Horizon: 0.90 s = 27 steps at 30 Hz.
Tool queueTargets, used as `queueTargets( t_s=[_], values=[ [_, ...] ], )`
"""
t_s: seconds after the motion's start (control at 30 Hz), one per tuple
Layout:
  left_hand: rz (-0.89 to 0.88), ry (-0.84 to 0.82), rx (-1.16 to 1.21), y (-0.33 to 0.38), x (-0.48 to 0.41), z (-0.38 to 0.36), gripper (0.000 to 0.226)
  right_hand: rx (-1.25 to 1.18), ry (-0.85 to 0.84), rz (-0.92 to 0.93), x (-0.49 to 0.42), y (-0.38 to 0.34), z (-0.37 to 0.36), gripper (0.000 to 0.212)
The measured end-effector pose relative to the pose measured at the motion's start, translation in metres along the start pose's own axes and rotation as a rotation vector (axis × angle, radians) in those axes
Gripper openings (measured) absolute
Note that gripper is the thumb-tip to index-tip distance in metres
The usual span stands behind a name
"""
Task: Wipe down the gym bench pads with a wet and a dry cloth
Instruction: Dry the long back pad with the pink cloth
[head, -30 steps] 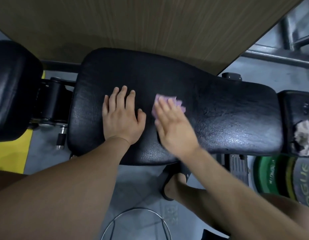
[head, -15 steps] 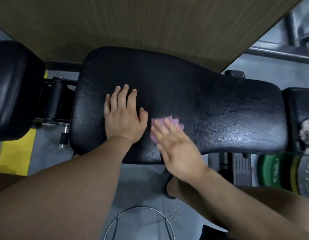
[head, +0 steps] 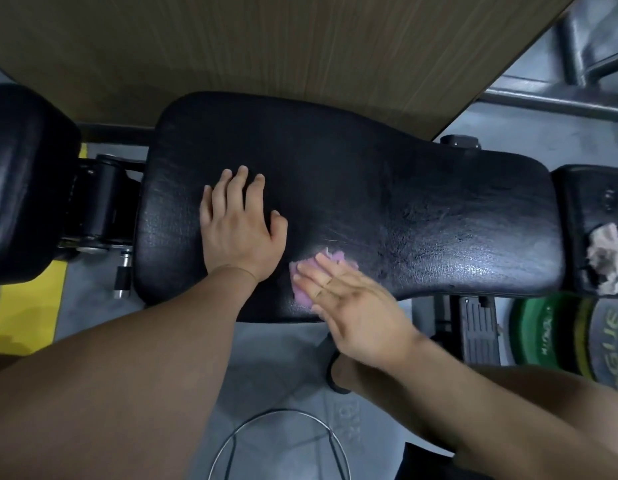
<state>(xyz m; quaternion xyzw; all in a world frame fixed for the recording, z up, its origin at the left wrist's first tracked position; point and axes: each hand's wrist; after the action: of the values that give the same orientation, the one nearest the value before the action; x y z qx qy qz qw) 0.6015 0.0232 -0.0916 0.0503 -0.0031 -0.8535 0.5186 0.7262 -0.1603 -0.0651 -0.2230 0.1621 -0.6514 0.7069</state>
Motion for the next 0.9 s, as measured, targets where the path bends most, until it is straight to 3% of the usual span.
queueTargets(
  t_s=[0.1, 0.23, 0.4, 0.7, 0.8, 0.9],
  values=[
    [0.001, -0.005, -0.003, 0.000, 0.000, 0.000, 0.060, 0.054, 0.035, -0.008, -0.045, 0.031, 0.015, 0.057],
    [-0.006, 0.002, -0.013, -0.001, -0.001, -0.001, 0.060, 0.075, 0.126, -0.169, -0.071, 0.035, 0.014, 0.052],
    [-0.003, 0.019, 0.001, -0.001, -0.002, -0.001, 0.060, 0.074, 0.023, -0.079, -0.061, 0.043, 0.021, 0.052],
    [0.005, 0.006, 0.010, -0.002, -0.002, 0.000, 0.059, 0.130, 0.055, -0.421, -0.175, 0.089, 0.074, 0.055],
    [0.005, 0.000, 0.009, -0.002, -0.003, 0.001, 0.060, 0.157, 0.133, -0.236, -0.134, 0.052, 0.046, 0.051],
    [0.006, -0.010, 0.002, -0.002, -0.003, 0.001, 0.061, 0.071, -0.017, -0.141, -0.105, 0.053, 0.041, 0.054]
  ],
)
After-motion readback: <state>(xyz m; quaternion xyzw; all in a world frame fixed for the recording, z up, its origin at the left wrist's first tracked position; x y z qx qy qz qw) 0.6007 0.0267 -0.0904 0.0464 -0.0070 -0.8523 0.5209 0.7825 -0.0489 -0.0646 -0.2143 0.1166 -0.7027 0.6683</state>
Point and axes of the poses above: each hand's wrist, its own x-axis away from the middle knuckle, its own z-axis out of the back of the hand, y = z × x, and after that the axes turned 12 degrees about -x, right-handed
